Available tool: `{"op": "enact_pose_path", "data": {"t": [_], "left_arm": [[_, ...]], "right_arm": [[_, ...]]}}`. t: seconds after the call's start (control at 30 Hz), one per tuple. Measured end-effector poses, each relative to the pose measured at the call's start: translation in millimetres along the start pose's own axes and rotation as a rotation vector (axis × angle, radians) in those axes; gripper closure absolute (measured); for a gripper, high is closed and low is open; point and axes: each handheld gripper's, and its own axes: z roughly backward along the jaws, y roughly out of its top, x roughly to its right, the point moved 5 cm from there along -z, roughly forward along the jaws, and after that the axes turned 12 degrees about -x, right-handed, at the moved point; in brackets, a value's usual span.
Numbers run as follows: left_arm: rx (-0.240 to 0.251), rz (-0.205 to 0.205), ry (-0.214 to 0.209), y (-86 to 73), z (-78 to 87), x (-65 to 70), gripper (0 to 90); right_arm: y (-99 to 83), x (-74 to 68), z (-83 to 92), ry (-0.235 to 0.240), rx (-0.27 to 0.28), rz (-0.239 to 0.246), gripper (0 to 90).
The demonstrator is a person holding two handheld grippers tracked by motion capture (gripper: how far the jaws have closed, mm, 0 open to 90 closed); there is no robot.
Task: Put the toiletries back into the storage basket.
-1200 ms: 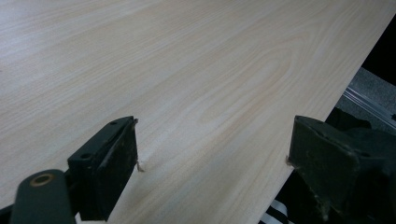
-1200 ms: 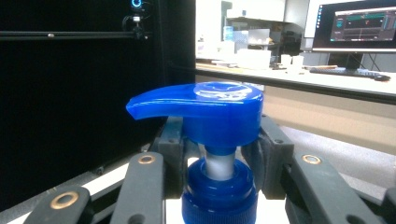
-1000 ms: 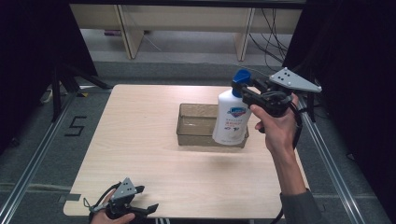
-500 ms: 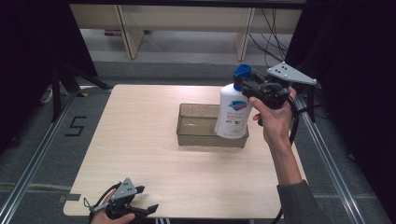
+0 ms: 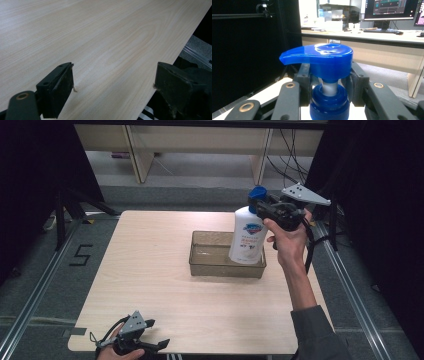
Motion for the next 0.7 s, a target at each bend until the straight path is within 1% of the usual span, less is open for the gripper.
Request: {"op": "enact_pose_path", "data": {"t": [0.03,0.07,0.1,0.13,0.17,0.2,0.23,0.27,0.3,0.33,0.37,0.4,0.5,0.53,0.57,0.6,0.63,0.67,0.7], "left_arm": [[-0.012,-0.004,-0.009,-0.2,0.7,0.0,15.2],[0.000,-0.004,-0.003,0.0,0.0,0.2,15.2],[-0.002,-0.005,0.000,-0.2,0.1,0.2,15.2],[-0.002,-0.005,0.000,-0.2,0.1,0.1,15.2],[-0.001,-0.004,0.000,-0.1,0.1,0.2,15.2],[-0.015,-0.019,-0.004,-0.5,1.0,-0.5,15.2],[-0.015,-0.019,-0.004,-0.5,1.0,-0.5,15.2],[-0.029,-0.029,0.007,-1.1,1.6,-2.2,15.2],[-0.029,-0.029,0.007,-1.1,1.6,-2.2,15.2],[-0.005,-0.006,-0.007,0.0,0.4,0.2,15.2],[-0.008,-0.006,-0.008,-0.1,0.5,0.2,15.2],[-0.037,-0.040,0.005,-1.4,2.0,-2.5,15.2],[-0.026,-0.029,0.001,-1.0,1.5,-1.5,15.2],[-0.032,-0.029,0.006,-1.0,1.7,-2.1,15.2],[-0.032,-0.029,0.006,-1.0,1.7,-2.1,15.2],[0.000,-0.008,-0.009,0.1,0.2,0.9,15.2],[-0.001,-0.008,-0.010,0.1,0.3,0.8,15.2],[-0.001,-0.007,-0.009,0.1,0.3,0.8,15.2],[-0.001,-0.007,-0.009,0.1,0.3,0.8,15.2]], "right_arm": [[-1.2,0.2,-1.8,-0.001,-0.005,-0.002,61.8],[-2.4,0.6,-3.8,-0.003,-0.008,0.006,61.8],[-3.8,0.4,-5.3,-0.006,-0.020,0.000,61.8],[-4.4,1.9,-7.3,-0.015,-0.020,0.010,61.8],[-5.8,4.4,-10.7,-0.017,-0.020,-0.001,61.8],[-6.5,6.1,-12.6,-0.021,-0.022,-0.010,61.8],[-6.5,6.1,-12.6,-0.021,-0.022,-0.010,61.8],[-7.8,10.3,-16.2,-0.029,-0.029,-0.010,61.8],[-7.8,10.3,-16.2,-0.029,-0.029,-0.010,61.8],[-8.7,11.6,-18.0,-0.030,-0.030,-0.017,61.8],[-9.6,14.0,-19.6,-0.039,-0.031,-0.015,61.8],[-11.8,17.5,-22.9,-0.046,-0.038,-0.033,61.8],[-13.5,20.9,-25.9,-0.048,-0.039,-0.042,61.8],[-15.7,24.6,-28.7,-0.066,-0.039,-0.046,61.8],[-15.7,24.6,-28.7,-0.066,-0.039,-0.046,61.8],[-17.7,25.9,-31.3,-0.057,-0.045,-0.057,61.8],[-18.5,27.8,-32.5,-0.065,-0.047,-0.057,61.8],[-19.0,28.6,-33.7,-0.071,-0.044,-0.073,61.8],[-19.0,28.6,-33.7,-0.071,-0.044,-0.073,61.8]]}}
